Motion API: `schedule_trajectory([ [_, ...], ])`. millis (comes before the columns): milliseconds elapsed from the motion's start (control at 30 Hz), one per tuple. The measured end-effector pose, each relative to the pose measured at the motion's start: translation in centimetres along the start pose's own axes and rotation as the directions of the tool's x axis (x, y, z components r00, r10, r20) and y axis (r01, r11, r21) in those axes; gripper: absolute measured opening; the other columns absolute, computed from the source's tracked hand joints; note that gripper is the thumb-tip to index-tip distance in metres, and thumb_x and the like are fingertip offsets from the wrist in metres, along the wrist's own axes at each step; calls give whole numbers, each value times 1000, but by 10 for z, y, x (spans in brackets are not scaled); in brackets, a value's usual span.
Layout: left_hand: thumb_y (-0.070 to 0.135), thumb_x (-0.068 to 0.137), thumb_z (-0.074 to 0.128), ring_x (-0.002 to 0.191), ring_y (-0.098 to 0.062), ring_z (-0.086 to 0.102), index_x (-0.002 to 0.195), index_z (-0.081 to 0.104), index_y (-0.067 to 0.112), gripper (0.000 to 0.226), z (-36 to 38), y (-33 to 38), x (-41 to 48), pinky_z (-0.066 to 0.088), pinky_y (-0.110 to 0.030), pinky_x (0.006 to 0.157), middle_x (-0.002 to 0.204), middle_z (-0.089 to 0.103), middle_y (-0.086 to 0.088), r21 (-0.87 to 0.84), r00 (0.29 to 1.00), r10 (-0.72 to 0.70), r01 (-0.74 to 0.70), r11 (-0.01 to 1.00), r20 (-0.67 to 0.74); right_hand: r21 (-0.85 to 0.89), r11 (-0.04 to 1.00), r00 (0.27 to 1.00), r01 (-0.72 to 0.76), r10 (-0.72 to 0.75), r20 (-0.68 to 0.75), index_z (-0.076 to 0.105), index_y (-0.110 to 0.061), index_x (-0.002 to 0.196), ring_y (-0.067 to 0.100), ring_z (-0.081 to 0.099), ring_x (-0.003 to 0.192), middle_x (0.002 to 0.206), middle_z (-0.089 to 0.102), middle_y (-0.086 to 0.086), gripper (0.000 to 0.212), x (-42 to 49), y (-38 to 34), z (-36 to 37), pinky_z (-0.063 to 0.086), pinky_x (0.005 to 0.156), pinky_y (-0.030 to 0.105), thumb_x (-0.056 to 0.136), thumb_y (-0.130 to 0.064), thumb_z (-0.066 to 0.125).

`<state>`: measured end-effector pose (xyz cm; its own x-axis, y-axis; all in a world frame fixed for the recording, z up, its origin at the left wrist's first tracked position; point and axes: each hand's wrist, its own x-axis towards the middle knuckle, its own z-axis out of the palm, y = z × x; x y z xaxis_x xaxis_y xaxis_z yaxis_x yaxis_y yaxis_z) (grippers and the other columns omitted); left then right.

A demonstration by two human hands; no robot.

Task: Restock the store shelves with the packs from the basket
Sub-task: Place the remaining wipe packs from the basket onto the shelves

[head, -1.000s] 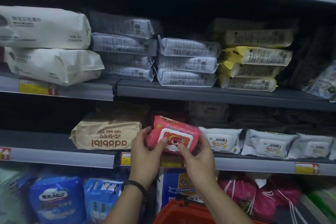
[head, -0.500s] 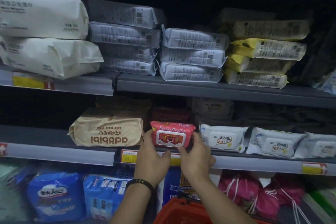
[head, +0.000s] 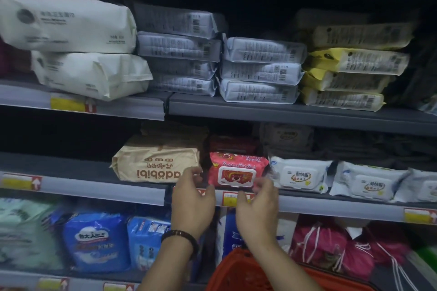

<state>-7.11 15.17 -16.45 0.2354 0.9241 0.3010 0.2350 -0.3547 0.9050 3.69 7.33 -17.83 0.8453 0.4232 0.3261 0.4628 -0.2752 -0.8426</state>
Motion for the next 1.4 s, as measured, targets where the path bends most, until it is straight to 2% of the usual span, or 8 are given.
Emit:
schedule_trajectory([
  [167,11,84,76,96,-19,60,127,52,18,50,-50,-20,13,48,-35,89,132,43,-6,-14,959,-136,137,991,-249,132,991,914,-38,-19,406,60,-33,112,9,68,88,113,65,-10,33,-27,-34,28,47,66,9,92,-10,71],
  [300,12,82,82,129,-38,49,144,41,9,74,-93,-46,33,46,-51,111,152,29,-13,-46,917,-208,205,978,-340,177,960,858,-217,101,504,52,-44,115,15,74,90,110,69,-16,40,-30,-66,54,65,78,43,85,-22,68],
  [400,17,84,83,146,-33,36,157,28,9,92,-114,-54,45,36,-51,121,161,30,-13,-84,925,-284,271,959,-251,194,954,844,-229,95,528,57,-42,122,20,76,91,109,75,-12,43,-22,-76,68,66,77,49,86,-19,65],
  [633,23,74,77,112,-31,70,137,50,47,73,-124,-75,52,58,-57,97,126,68,7,-197,948,-318,309,930,-18,327,829,776,-454,187,603,62,-30,129,28,77,81,103,79,1,61,-21,-84,82,61,67,38,88,14,59],
  [833,-7,93,66,90,11,69,153,44,32,75,-130,-61,67,51,-17,82,102,70,32,-402,964,-241,178,898,-111,397,884,899,-245,53,435,56,-31,146,10,75,106,123,77,-16,68,-18,-93,72,65,89,43,88,0,74],
  [1100,8,83,67,150,-33,30,162,5,48,108,-111,-65,69,27,-58,123,160,34,-2,-17,983,-147,146,989,-106,289,945,890,-153,5,456,44,-45,150,11,79,90,130,73,-18,77,-22,-83,76,67,75,44,91,-1,69],
  [1300,4,79,61,143,-36,29,157,-19,52,122,-109,-66,66,29,-60,113,167,19,7,227,984,-174,179,957,-39,237,965,850,-111,-31,526,27,-45,158,14,78,66,133,64,-20,96,-37,-86,72,57,53,20,89,9,66],
  [1400,4,74,57,127,-33,34,153,-24,57,124,-109,-66,62,33,-55,106,168,13,13,266,980,-198,197,944,-25,188,980,820,-70,-51,571,16,-52,159,16,79,67,135,61,-21,103,-40,-87,71,63,58,31,89,3,67],
])
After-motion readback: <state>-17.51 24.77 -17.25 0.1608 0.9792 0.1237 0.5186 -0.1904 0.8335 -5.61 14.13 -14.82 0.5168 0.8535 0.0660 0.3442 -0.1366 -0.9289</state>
